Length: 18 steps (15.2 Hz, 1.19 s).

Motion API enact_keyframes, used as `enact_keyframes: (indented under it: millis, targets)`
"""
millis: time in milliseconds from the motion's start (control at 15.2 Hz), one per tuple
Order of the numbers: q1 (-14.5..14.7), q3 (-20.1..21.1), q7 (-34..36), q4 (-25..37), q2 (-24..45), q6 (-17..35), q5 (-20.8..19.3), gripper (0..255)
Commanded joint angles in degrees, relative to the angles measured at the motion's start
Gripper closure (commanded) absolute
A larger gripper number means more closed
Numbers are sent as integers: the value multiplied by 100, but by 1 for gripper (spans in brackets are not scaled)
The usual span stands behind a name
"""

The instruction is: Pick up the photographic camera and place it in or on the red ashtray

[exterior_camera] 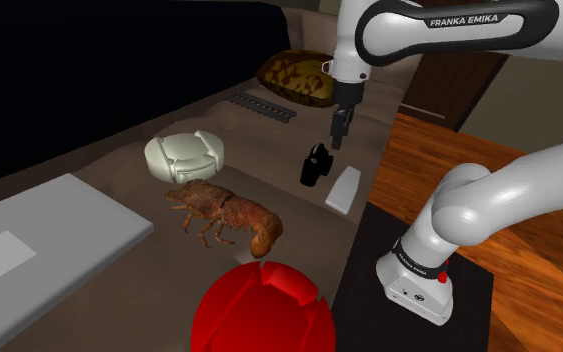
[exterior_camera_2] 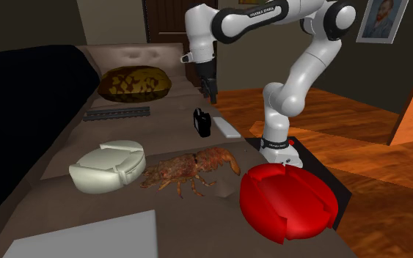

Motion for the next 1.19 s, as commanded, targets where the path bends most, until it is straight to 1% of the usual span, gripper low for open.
enact_keyframes:
  millis: [0, 66, 594, 1056, 1122]
  targets:
    - [38, -33, -162, -154, 306, 361, 0, 0]
    - [54, -34, -203, -190, 411, 468, 7, 0]
    - [57, -29, -204, -758, 436, 1062, 12, 0]
    - [57, -29, -204, -756, 438, 1061, 12, 0]
    - [57, -29, -204, -756, 438, 1061, 12, 255]
